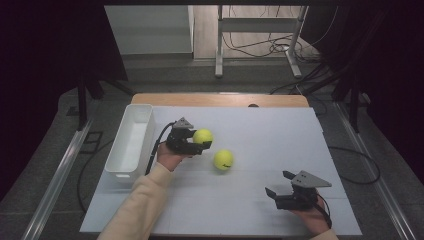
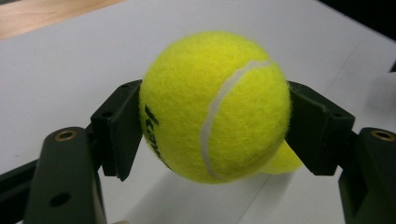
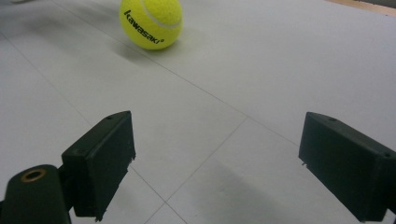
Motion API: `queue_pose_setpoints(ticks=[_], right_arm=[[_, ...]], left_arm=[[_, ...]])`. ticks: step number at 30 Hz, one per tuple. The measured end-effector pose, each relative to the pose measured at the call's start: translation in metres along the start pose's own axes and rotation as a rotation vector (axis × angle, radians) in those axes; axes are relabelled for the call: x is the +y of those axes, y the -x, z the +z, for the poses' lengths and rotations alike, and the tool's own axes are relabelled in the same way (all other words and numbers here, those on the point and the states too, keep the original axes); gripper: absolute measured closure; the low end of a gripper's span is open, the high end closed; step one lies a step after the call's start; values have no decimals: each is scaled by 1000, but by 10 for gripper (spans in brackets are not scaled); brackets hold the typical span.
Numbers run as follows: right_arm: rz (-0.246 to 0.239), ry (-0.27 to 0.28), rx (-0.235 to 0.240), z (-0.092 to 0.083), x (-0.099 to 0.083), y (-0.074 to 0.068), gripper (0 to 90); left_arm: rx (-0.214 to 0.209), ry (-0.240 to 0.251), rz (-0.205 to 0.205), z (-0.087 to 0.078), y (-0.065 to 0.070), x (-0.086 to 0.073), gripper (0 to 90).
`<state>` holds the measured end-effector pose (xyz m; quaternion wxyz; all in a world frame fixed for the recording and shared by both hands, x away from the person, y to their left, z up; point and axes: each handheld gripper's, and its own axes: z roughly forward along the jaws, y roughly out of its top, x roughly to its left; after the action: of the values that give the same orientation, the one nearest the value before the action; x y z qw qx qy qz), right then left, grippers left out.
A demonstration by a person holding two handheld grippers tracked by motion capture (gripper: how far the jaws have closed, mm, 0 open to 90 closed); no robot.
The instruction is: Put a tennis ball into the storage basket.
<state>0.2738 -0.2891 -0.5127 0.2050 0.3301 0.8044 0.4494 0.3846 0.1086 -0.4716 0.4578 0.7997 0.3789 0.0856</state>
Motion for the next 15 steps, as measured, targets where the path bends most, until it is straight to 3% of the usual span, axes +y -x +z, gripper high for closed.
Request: queue_pose_setpoints(ticks=[2,15], right_arm=[[0,-1,-1,0,0,0,109],[0,0,0,0,0,0,109]], left_arm=[[19,-1,17,-2,2,1,267],[27,16,30,-17,3,6,267]])
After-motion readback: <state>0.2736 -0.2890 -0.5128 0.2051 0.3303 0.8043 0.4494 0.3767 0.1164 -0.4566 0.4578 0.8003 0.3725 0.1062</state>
